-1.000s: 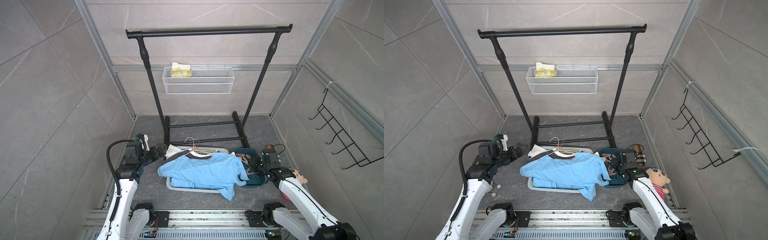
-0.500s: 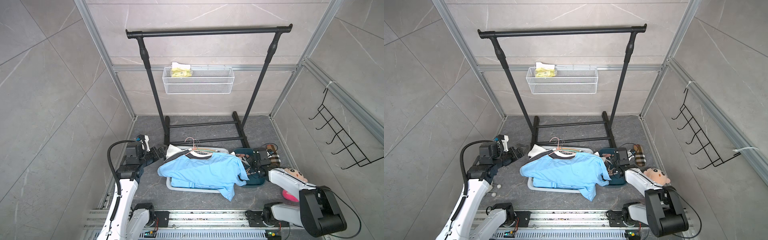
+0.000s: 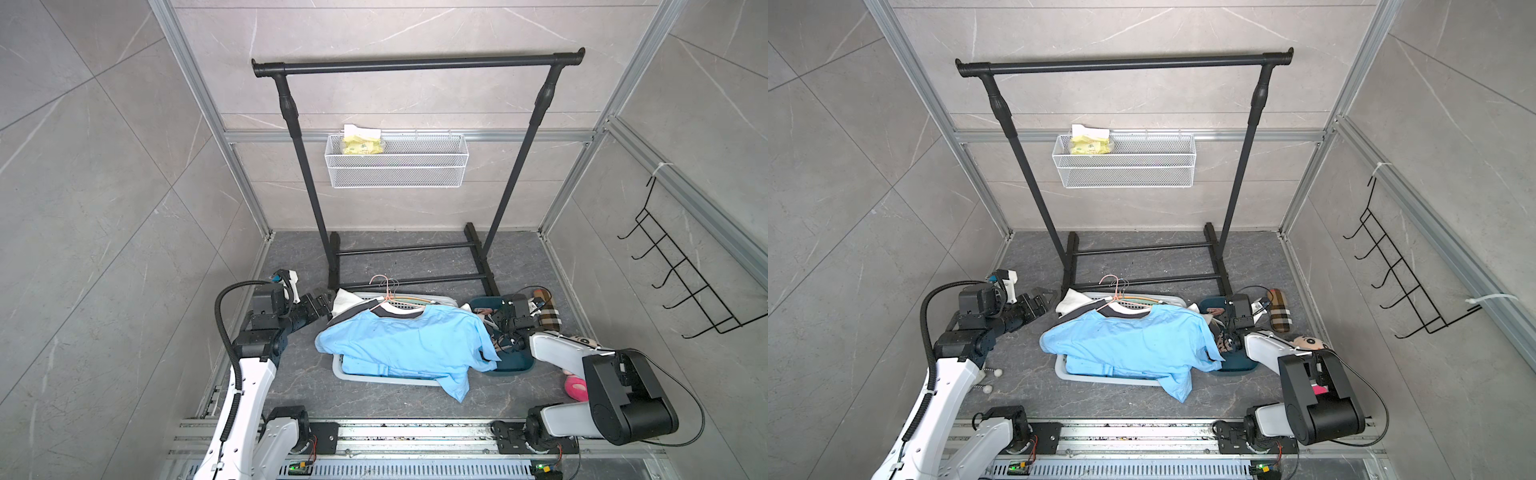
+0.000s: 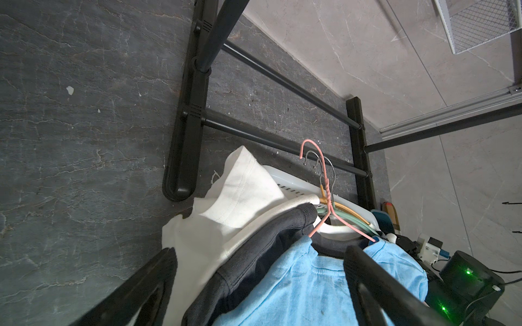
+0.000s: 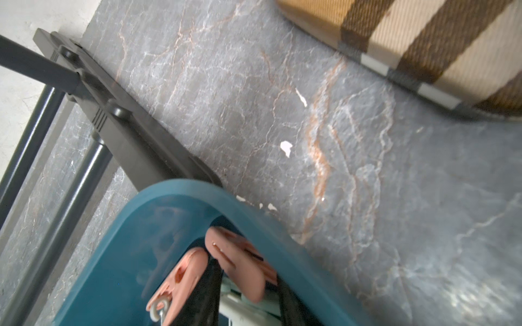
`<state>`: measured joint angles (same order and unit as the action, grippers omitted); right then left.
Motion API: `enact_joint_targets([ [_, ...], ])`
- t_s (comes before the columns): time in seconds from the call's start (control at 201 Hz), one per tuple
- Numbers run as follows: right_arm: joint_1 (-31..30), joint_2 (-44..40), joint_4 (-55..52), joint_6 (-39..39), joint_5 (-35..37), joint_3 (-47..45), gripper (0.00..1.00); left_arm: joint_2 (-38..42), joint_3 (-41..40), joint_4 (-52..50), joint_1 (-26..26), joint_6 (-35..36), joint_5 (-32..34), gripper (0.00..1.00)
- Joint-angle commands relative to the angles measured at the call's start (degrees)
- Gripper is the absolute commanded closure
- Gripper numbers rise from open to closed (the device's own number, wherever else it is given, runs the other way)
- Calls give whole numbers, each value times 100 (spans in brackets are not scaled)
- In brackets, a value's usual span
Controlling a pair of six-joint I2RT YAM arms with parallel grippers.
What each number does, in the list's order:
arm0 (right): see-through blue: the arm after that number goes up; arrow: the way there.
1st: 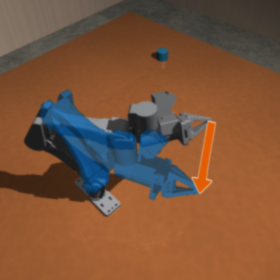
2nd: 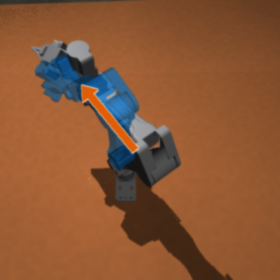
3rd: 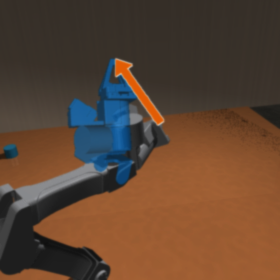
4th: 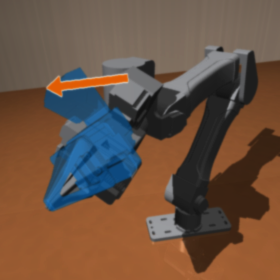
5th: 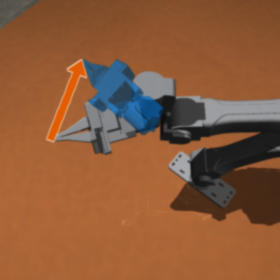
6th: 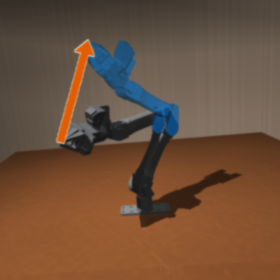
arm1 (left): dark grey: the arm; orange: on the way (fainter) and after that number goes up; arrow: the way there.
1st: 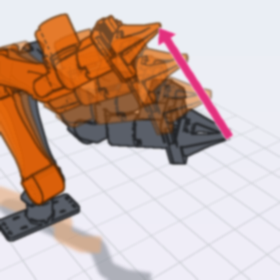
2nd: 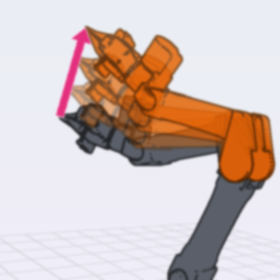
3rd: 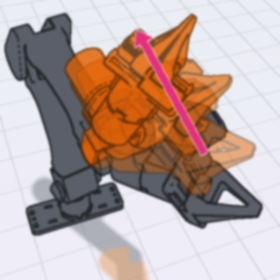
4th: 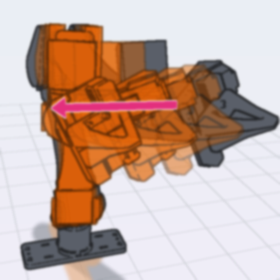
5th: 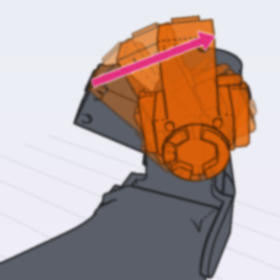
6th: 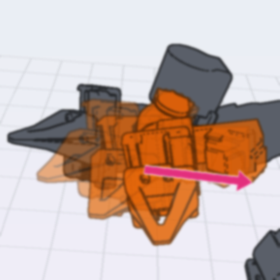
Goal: Use clothespins to secure the t-shirt on both sides of the hanger
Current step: Pick up the clothespin from the storage box.
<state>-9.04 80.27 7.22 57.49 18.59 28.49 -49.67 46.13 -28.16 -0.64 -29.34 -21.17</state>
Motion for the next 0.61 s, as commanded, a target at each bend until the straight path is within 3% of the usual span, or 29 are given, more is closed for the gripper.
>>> enact_joint_targets([
  [0.0, 103, 35, -35, 0, 286, 84, 69, 77, -50, 188, -6, 61, -98, 5],
  [0.338, 539, 234, 122, -200, -480, 221, 82, 141, -156, 398, -5, -10, -283, 5],
  [0.493, 536, 74, 37, -230, -697, 262, 83, 136, -150, 436, -1, -6, -331, 5],
  [0.602, 536, -129, -133, -247, -813, 233, 89, 155, -157, 443, -6, 5, -327, 5],
])
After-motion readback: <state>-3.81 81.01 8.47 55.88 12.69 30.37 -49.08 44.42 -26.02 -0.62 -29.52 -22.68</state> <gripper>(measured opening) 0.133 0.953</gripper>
